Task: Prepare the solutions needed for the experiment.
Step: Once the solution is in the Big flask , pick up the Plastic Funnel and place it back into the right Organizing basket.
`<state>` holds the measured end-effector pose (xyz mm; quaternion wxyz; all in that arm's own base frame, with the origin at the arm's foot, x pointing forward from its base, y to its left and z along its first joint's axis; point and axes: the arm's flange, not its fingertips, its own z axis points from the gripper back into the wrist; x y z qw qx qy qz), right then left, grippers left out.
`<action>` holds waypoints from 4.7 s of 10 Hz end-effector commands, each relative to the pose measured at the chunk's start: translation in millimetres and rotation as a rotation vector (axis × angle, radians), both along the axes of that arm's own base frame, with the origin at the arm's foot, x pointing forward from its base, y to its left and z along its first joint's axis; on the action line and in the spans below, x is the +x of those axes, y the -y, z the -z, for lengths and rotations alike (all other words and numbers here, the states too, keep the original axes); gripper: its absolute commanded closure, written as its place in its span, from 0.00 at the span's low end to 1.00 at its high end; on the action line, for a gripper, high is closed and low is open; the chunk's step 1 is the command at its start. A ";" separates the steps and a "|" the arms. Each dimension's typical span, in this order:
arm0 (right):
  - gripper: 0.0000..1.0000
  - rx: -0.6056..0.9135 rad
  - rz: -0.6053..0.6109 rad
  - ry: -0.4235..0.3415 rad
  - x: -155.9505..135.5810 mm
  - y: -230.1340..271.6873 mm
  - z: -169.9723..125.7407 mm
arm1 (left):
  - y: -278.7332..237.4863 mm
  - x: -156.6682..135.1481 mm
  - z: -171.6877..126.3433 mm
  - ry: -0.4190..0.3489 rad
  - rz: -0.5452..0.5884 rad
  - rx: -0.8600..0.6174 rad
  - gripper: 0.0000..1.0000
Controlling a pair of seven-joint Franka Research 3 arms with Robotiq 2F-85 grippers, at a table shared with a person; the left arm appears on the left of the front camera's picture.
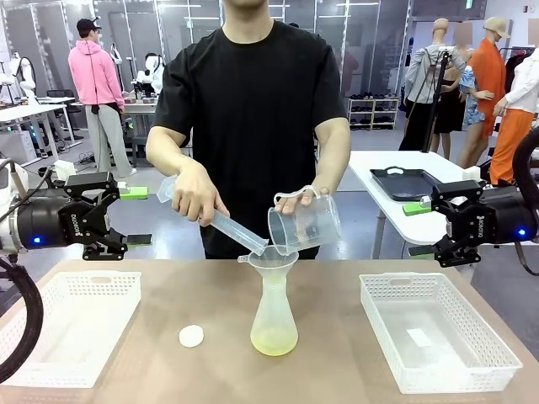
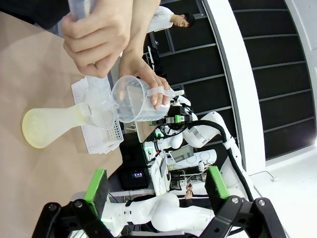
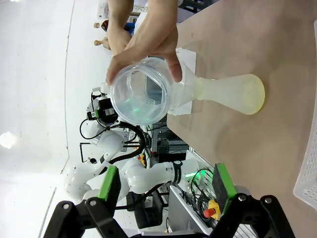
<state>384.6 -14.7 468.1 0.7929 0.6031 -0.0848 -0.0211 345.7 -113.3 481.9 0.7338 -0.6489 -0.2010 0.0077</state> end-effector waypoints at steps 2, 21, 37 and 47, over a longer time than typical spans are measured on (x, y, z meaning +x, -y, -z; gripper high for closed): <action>0.06 0.004 -0.005 0.020 -1.1 0.0 0.9 | 3.4 -2.7 0.4 0.000 -0.005 -0.030 0.00; 0.06 0.000 0.000 0.000 0.0 0.0 0.0 | 3.4 -2.7 0.4 0.000 -0.005 -0.030 0.00; 0.06 -0.663 0.091 0.298 16.1 -161.3 -76.1 | 3.4 -2.7 0.4 0.000 -0.005 -0.030 0.00; 0.06 -0.866 0.045 0.177 63.8 -248.8 -60.6 | 3.4 -2.7 0.4 0.000 -0.005 -0.030 0.00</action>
